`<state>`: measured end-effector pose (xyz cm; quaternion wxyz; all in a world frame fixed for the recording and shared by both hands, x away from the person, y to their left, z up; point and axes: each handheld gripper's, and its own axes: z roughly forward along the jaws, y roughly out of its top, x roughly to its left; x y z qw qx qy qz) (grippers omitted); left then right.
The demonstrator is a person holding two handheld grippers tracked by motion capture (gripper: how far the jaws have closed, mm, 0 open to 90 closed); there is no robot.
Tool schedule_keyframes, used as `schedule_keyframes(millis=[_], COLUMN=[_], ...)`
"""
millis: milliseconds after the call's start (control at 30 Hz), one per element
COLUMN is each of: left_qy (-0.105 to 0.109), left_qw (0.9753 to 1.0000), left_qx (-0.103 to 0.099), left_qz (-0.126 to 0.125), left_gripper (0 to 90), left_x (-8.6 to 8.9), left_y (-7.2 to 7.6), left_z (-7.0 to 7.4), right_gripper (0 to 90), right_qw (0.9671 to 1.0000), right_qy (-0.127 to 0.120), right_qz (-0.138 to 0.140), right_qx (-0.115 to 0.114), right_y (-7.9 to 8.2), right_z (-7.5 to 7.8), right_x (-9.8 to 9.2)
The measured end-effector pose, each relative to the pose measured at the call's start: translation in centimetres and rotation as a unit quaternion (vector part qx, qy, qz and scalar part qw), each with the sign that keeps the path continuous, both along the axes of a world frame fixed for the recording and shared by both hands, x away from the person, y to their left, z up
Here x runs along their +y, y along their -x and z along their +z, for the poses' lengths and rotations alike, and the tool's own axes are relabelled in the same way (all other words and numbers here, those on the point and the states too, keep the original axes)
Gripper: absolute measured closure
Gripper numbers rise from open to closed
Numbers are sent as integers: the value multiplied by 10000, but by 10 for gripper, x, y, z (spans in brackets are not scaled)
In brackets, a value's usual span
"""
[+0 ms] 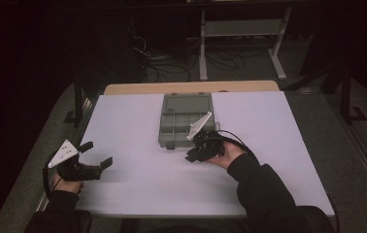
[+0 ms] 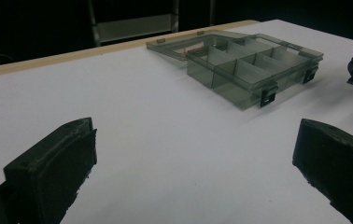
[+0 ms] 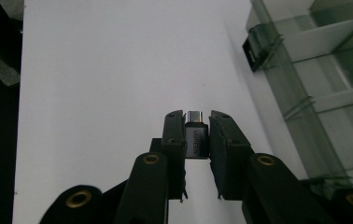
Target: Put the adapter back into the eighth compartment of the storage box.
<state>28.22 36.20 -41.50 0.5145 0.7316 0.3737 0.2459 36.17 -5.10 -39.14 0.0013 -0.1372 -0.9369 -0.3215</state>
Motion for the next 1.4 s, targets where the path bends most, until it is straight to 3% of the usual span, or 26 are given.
schedule_keyframes(millis=[433,967,1400], left_qy=[7,9,12], left_qw=[10000,10000,10000], left_qx=[5,8,6], left_qz=[5,14,6], left_gripper=[0,0,0], left_x=[0,0,0], left_y=[0,0,0], left_z=[0,0,0], right_gripper=[752,752,752], right_qw=[9994,9985,9959], right_qy=[-112,-138,-311], right_qz=[-317,-514,-846], right_qx=[-59,-133,-95], right_y=[-11,-20,-37], right_z=[12,24,29], right_x=[-22,-35,-53])
